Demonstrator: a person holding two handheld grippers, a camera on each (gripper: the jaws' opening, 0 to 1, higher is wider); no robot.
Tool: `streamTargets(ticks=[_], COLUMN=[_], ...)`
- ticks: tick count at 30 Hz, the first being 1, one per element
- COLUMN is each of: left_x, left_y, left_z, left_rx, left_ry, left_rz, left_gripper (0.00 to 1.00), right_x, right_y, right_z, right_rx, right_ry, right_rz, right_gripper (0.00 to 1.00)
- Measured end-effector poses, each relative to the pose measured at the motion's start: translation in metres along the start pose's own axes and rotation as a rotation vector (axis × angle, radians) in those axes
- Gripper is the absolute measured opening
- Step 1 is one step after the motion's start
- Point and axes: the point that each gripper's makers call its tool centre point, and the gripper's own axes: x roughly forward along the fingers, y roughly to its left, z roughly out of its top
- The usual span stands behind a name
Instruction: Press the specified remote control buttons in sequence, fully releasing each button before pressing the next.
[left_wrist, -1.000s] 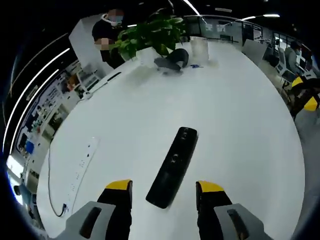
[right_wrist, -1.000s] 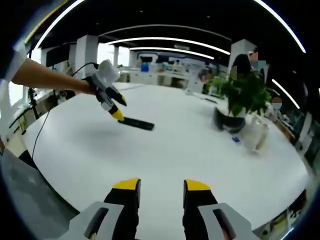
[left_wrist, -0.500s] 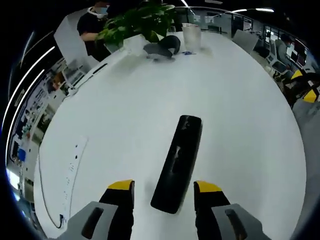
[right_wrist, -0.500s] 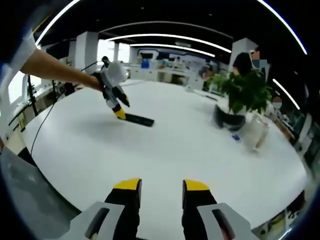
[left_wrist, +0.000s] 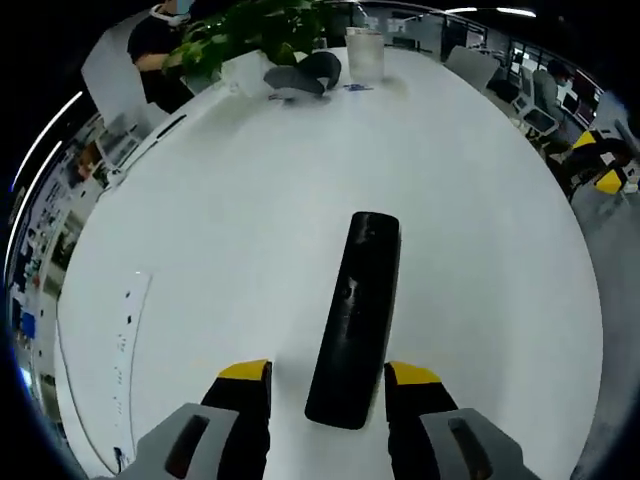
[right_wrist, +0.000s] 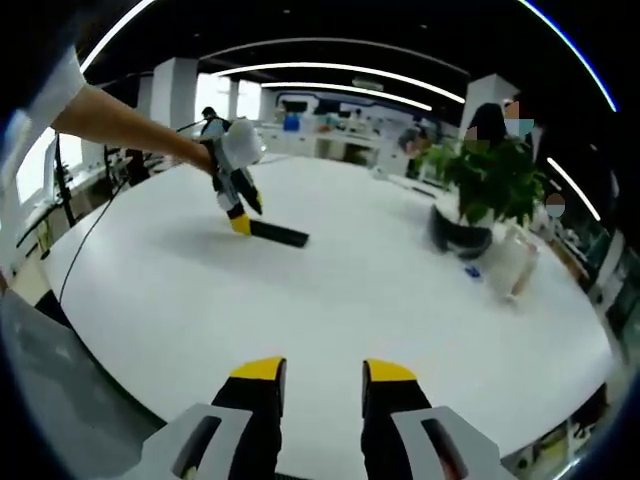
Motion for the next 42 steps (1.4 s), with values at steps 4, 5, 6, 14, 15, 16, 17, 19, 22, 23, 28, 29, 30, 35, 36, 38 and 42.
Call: streamTargets(ticks=[4, 5, 6, 14, 15, 16, 17, 19, 22, 23, 28, 29, 30, 35, 36, 38, 42], left_x=[0.002, 0.002, 0.003, 0.0, -0.003, -0.003, -0.003, -0.003, -0.006, -0.006, -0.006, -0.006, -0.006, -0.008, -0.008, -0.008, -0.01], left_y=[0.0, -0.002, -0.003, -0.01, -0.014, -0.012, -0.011, -0.011, -0.016, -0.017, -0.025, -0.028, -0.031, -0.045, -0.047, -0.052, -0.064], left_z=[-0.001, -0.001, -0.002, -0.005, -0.006, -0.007, -0.006, -0.007, -0.008, -0.008, -0.01, -0.011, -0.011, -0.013, -0.014, -0.015, -0.017], left_rx=[-0.024, -0.019, -0.019, 0.08, 0.091, 0.097, 0.073, 0.047, 0.04, 0.037, 0.027, 0.032, 0.036, 0.026, 0.024, 0.019, 0.007], left_ry=[0.007, 0.006, 0.007, 0.025, 0.032, 0.035, 0.039, 0.044, 0.039, 0.038, 0.036, 0.04, 0.044, 0.055, 0.056, 0.057, 0.06], left_rz=[-0.044, -0.058, -0.065, -0.102, -0.101, -0.098, -0.081, -0.07, -0.069, -0.067, -0.061, -0.063, -0.064, -0.057, -0.056, -0.055, -0.053], left_gripper=[0.45, 0.44, 0.43, 0.3, 0.25, 0.24, 0.24, 0.24, 0.23, 0.23, 0.23, 0.23, 0.23, 0.23, 0.23, 0.23, 0.23], right_x=[0.0, 0.0, 0.0, -0.001, -0.001, -0.001, -0.001, -0.001, -0.001, -0.001, -0.002, -0.002, -0.002, -0.002, -0.002, -0.002, -0.002], right_y=[0.0, 0.0, 0.0, 0.001, 0.001, 0.001, 0.001, 0.001, 0.002, 0.002, 0.002, 0.002, 0.002, 0.004, 0.004, 0.004, 0.006], right_z=[-0.001, -0.001, -0.001, -0.002, -0.001, -0.001, -0.001, -0.001, -0.001, -0.002, 0.0, 0.0, 0.0, -0.001, -0.001, -0.002, -0.003], right_rx=[-0.001, 0.001, 0.001, -0.002, -0.003, -0.003, -0.002, -0.002, -0.004, -0.005, -0.004, -0.004, -0.003, -0.001, -0.001, -0.005, 0.003], right_ry=[0.003, 0.004, 0.004, 0.01, 0.008, 0.008, 0.007, 0.005, 0.008, 0.009, 0.004, 0.004, 0.003, 0.007, 0.009, 0.016, 0.02], right_rz=[0.001, 0.0, 0.0, 0.003, 0.002, 0.003, 0.003, 0.004, 0.004, 0.004, 0.007, 0.007, 0.008, 0.015, 0.016, 0.018, 0.027], right_gripper=[0.27, 0.26, 0.26, 0.25, 0.25, 0.24, 0.24, 0.24, 0.23, 0.23, 0.21, 0.21, 0.21, 0.19, 0.18, 0.17, 0.13])
